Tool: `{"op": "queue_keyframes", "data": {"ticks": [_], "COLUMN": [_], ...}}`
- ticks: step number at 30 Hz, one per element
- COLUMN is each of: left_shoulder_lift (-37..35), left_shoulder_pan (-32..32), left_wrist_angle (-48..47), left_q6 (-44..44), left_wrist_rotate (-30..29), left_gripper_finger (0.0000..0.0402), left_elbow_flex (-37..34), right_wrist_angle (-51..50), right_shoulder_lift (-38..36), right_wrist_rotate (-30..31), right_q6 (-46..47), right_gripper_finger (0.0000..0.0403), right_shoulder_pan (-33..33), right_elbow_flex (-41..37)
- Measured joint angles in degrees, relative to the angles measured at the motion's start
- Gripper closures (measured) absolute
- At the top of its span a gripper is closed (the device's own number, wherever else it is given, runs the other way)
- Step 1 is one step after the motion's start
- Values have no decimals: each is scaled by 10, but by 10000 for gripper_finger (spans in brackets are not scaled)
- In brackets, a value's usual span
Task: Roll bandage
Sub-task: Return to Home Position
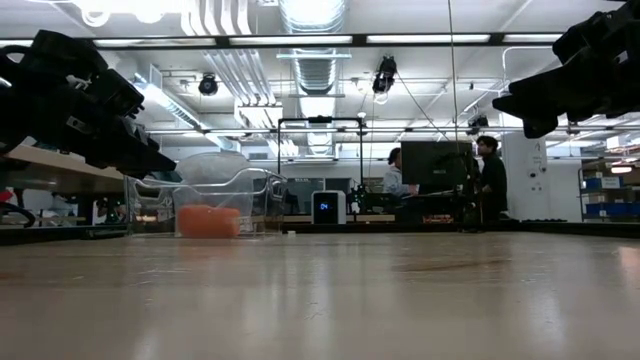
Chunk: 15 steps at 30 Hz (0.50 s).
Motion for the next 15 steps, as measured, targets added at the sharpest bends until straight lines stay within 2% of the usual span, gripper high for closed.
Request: {"op": "queue_keyframes", "data": {"ticks": [15], "left_shoulder_lift": [0], "left_shoulder_pan": [0], "left_wrist_angle": [0], "left_q6": [0], "left_wrist_rotate": [0], "left_gripper_finger": [379], "left_elbow_flex": [0], "right_wrist_angle": [0], "right_shoulder_lift": [0], "right_wrist_rotate": [0], "right_q6": [0], "right_gripper_finger": [213], "right_shoulder_pan": [0], "right_elbow_flex": [0]}}
